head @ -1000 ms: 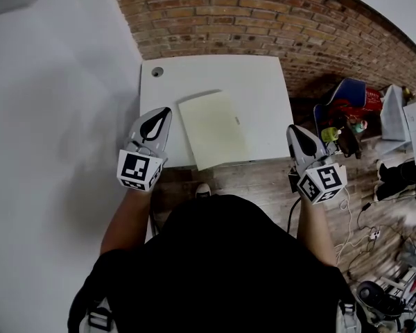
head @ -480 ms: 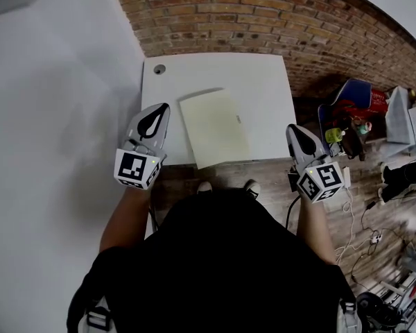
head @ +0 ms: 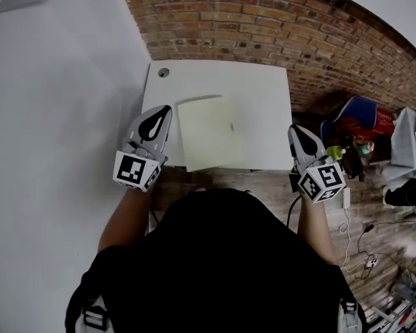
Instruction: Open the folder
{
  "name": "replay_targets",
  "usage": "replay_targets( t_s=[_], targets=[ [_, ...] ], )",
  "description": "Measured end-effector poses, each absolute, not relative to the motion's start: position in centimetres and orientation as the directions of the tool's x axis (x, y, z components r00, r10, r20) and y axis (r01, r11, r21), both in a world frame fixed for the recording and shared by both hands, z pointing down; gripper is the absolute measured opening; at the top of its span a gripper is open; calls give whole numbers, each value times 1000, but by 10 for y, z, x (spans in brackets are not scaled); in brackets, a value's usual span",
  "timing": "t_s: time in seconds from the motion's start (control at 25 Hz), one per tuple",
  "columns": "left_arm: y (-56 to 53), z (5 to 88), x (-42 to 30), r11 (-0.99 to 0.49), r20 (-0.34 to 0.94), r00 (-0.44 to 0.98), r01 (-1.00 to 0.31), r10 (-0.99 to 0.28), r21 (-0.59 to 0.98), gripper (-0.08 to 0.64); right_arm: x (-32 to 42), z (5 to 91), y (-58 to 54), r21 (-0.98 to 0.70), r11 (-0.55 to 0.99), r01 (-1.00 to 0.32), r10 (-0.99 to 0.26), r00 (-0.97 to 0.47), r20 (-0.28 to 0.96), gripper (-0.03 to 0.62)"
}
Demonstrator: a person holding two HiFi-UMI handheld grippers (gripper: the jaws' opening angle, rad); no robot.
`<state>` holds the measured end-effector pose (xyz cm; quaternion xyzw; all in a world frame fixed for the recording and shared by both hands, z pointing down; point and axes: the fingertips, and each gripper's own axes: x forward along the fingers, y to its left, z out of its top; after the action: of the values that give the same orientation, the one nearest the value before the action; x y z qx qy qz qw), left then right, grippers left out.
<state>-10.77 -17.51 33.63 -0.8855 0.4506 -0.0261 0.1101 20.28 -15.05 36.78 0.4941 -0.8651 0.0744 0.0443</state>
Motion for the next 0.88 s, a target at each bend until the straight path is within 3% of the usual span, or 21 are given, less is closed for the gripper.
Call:
replay_targets(
  t_s=[0.36, 0.88],
  targets=[
    [-174, 344, -61, -535, 34, 541, -816, -840, -222, 5, 246, 376, -168, -117, 544, -831, -816, -557, 158, 2],
    [-173, 382, -32, -551, 146, 532, -818, -834, -166, 2, 244, 385, -184, -130, 607, -784, -764, -621, 175, 2]
  ],
)
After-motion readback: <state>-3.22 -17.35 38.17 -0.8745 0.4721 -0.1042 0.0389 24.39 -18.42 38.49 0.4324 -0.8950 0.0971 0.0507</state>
